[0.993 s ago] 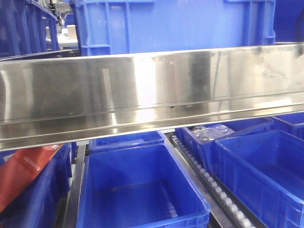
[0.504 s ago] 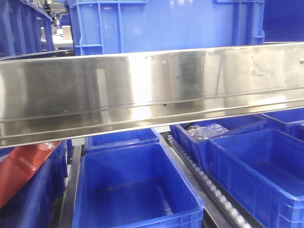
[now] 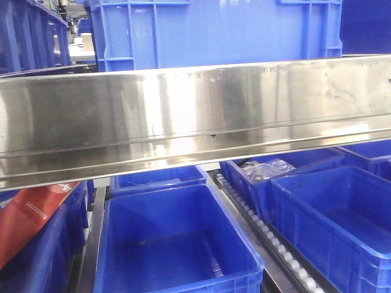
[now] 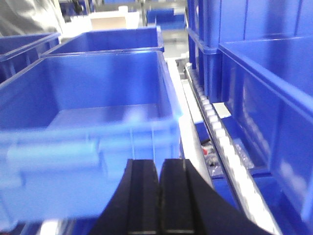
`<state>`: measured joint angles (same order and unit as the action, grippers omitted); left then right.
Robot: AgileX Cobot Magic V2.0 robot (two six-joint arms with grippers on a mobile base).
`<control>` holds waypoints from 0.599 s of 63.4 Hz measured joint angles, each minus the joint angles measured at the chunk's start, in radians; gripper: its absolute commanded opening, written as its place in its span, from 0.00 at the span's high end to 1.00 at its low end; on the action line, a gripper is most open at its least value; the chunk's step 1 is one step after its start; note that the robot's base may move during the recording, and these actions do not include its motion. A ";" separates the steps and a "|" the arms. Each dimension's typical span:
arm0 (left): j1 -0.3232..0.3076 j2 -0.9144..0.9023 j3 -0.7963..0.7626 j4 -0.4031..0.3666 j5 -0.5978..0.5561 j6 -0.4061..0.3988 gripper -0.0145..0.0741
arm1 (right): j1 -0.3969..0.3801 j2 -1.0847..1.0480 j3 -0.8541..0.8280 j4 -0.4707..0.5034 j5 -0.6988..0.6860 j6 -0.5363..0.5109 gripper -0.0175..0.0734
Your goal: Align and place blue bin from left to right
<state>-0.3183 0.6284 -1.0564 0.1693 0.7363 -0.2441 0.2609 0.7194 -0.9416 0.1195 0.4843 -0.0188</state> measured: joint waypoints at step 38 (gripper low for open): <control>0.000 -0.438 0.364 0.000 -0.115 0.007 0.85 | 0.000 -0.383 0.421 0.000 -0.140 0.000 0.88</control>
<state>-0.3183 0.1904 -0.6925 0.1693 0.6214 -0.2368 0.2609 0.3366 -0.5202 0.1195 0.3444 -0.0188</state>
